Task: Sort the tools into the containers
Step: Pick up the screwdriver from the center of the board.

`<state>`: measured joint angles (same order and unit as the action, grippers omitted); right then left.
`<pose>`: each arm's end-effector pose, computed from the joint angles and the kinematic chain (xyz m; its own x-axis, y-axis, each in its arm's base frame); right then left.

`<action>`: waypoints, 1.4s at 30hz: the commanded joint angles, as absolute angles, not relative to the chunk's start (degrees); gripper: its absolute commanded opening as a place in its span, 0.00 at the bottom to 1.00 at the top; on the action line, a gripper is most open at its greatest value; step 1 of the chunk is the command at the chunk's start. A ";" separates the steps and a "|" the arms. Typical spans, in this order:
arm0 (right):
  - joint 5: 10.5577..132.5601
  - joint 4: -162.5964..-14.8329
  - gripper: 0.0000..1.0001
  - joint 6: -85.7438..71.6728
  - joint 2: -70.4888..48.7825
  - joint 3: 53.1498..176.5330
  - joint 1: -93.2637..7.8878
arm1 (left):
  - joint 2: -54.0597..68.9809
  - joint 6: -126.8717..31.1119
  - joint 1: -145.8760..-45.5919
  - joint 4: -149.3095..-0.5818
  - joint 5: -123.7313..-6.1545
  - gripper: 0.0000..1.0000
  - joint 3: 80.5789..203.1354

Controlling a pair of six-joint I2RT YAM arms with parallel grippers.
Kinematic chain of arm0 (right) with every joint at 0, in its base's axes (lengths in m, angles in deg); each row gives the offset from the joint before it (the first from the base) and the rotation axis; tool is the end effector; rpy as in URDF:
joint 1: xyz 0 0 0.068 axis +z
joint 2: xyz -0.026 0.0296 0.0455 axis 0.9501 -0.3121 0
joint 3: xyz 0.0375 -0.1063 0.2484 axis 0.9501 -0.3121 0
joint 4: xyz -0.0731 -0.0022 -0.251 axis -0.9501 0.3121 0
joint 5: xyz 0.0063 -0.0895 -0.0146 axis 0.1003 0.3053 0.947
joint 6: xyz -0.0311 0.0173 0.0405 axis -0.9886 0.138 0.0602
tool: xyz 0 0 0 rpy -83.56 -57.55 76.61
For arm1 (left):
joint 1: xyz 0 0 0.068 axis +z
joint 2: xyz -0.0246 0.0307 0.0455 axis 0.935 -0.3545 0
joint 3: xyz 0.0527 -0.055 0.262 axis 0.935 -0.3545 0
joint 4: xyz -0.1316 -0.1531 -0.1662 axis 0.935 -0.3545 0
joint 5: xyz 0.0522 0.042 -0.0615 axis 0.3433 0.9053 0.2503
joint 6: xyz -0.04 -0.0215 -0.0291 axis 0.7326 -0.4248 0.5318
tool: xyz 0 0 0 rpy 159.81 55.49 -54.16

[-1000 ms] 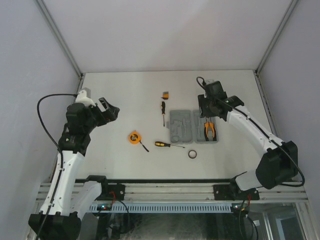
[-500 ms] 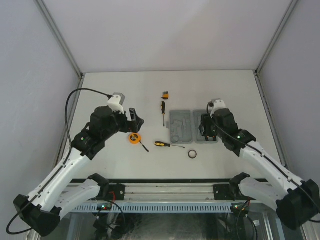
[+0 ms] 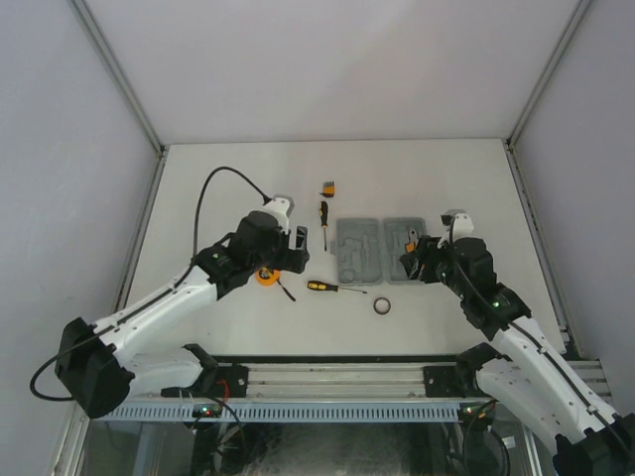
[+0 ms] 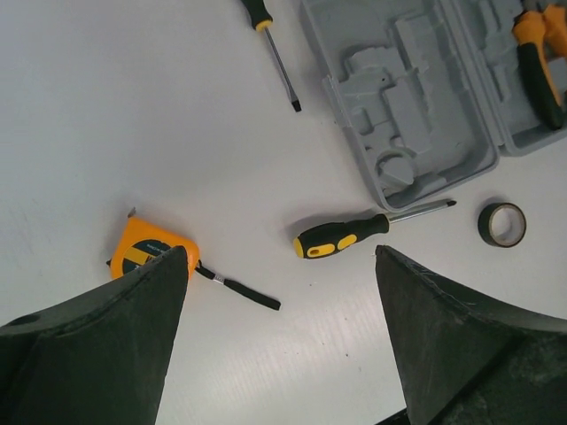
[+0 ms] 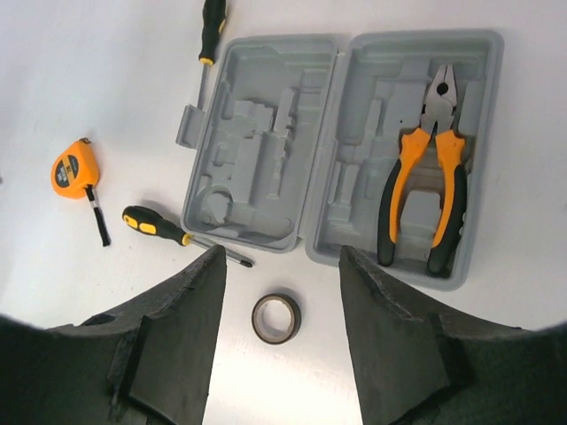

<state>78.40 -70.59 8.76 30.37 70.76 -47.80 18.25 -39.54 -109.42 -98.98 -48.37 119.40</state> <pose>0.1515 0.0680 0.2569 -0.5440 0.1785 -0.8199 -0.2266 0.9095 0.3484 0.1917 -0.1552 0.2816 -0.6180 0.0807 -0.7820 0.3612 0.9127 -0.1912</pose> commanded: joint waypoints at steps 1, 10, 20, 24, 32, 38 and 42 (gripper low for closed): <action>71.96 -67.76 0.54 13.46 31.62 70.60 -50.92 | 13.64 -40.85 -110.94 -95.38 -47.61 0.90 123.75; 56.70 -67.59 0.53 12.18 30.71 69.32 -53.83 | -1.10 -44.18 -111.59 -98.63 -46.86 0.87 130.09; 63.22 -70.38 0.53 11.36 27.39 69.50 -47.11 | -0.86 -37.37 -111.55 -99.46 -44.46 0.83 128.99; 65.56 -75.58 0.53 9.78 21.84 71.26 -40.81 | 5.61 -34.64 -110.15 -101.37 -43.92 0.83 128.45; 66.93 -76.11 0.51 -3.29 0.23 85.34 -29.24 | 21.45 -30.63 -93.89 -102.85 -55.13 0.83 124.65; 67.49 -72.86 0.50 -12.00 -14.86 97.25 -24.95 | 28.03 -34.58 -84.14 -107.74 -57.46 0.85 125.16; 65.86 -70.34 0.51 -15.45 -22.75 104.46 -24.42 | 30.23 -35.85 -77.79 -107.47 -61.74 0.85 122.58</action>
<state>66.53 -72.49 -8.83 -17.98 98.43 -25.07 28.28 -33.64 -82.49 -106.33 -56.10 125.54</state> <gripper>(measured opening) 0.506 0.845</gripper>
